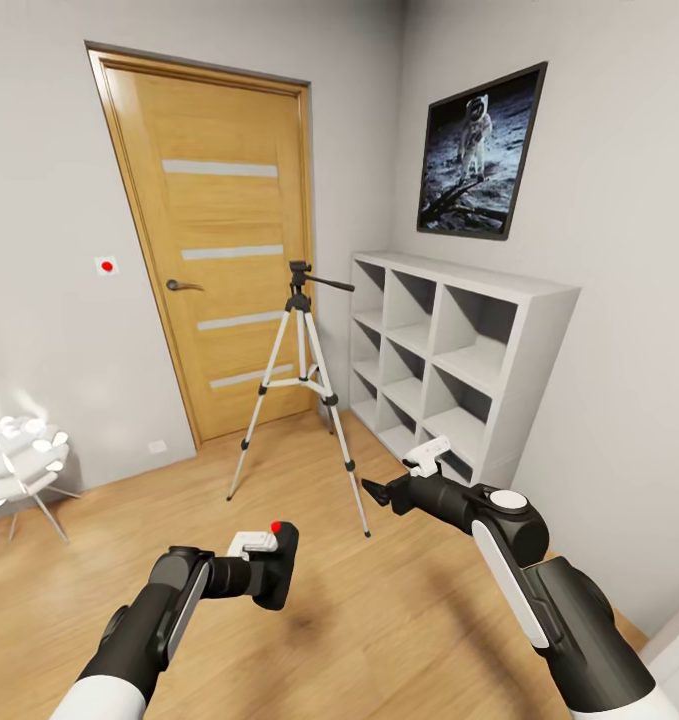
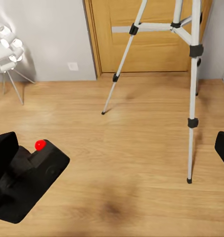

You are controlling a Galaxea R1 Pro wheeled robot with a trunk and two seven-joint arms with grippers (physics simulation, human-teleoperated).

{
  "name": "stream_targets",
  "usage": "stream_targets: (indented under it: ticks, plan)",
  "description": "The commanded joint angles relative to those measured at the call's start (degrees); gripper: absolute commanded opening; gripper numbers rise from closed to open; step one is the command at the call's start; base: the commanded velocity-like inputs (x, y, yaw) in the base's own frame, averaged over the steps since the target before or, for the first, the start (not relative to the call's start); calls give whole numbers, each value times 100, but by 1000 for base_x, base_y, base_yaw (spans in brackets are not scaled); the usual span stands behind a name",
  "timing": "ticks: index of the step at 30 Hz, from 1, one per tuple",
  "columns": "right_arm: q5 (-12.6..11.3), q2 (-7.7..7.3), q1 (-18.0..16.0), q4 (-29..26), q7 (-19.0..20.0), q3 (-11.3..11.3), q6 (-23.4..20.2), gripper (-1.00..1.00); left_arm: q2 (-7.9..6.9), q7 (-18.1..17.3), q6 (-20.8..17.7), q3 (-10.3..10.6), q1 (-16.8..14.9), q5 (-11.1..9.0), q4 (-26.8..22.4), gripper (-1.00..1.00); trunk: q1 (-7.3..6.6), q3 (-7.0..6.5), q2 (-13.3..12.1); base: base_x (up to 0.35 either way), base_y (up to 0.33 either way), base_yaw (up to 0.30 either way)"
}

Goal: Attach the digital camera to the camera tripod in the bedroom.

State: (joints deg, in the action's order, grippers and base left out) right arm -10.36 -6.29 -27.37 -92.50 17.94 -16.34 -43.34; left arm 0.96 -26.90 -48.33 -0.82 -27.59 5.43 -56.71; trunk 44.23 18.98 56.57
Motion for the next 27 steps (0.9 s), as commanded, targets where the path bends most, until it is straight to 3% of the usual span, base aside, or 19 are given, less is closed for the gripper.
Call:
stream_targets:
  ticks: [1, 27]
  plan:
    - [-27, -4, -6, -5, -8, -3, -30, 100, 5, -47, -18, -10, -5, 52, -7, -100, -22, -11, -36, 0, 0, 0]
    - [-27, -3, -6, -5, -1, -26, -34, 100, 17, -43, -18, -8, -10, 88, 100, -100, -593, -478, -1079, 0, 0, 0]
